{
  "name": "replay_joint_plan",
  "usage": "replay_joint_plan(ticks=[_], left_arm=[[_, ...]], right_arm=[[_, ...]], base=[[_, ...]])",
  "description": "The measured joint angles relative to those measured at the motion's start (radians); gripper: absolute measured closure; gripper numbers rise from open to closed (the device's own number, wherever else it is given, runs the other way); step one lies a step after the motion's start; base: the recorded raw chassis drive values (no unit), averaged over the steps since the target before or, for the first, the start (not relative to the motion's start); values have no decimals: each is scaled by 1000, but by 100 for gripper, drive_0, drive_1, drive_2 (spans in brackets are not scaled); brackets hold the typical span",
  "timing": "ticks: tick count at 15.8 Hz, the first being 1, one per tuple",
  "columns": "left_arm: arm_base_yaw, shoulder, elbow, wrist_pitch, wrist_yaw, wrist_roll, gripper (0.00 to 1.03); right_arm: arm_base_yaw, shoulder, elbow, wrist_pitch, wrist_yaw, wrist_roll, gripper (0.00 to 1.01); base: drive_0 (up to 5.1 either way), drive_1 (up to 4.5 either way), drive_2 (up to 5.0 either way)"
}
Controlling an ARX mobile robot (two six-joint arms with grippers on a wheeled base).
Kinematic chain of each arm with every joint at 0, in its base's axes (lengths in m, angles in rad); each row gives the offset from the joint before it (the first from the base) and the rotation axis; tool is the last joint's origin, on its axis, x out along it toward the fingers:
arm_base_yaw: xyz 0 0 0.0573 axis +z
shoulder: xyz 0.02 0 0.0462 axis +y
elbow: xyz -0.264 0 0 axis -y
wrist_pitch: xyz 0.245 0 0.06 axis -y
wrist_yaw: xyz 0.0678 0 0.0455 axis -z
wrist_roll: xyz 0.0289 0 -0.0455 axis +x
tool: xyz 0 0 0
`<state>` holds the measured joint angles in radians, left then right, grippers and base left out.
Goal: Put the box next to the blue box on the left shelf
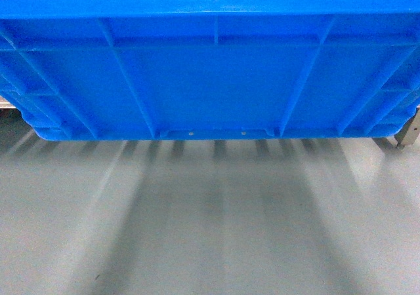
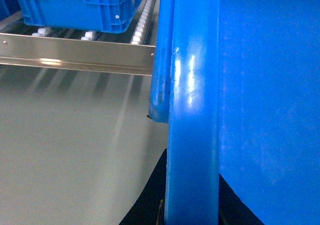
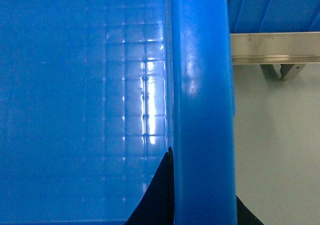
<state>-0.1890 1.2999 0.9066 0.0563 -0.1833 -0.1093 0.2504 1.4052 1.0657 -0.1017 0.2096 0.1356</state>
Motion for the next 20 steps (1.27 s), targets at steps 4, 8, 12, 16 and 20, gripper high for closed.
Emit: replay_joint_plan(ticks=[4,8,12,16,20], left_arm=[[0,0,0,2,0,0,95],[0,0,0,2,0,0,95],[0,0,0,3,0,0,95],[0,0,0,3,0,1,95],[0,0,0,2,0,0,95]], right_arm=[[0,0,0,2,0,0,93],[0,0,0,2,0,0,93],[0,0,0,2,0,0,93],[0,0,0,0,0,0,93],[0,0,0,1,0,-1,93]], base=[[0,0,0],[0,0,0],[1,262,-259],[6,440,-427],[19,453,-414]])
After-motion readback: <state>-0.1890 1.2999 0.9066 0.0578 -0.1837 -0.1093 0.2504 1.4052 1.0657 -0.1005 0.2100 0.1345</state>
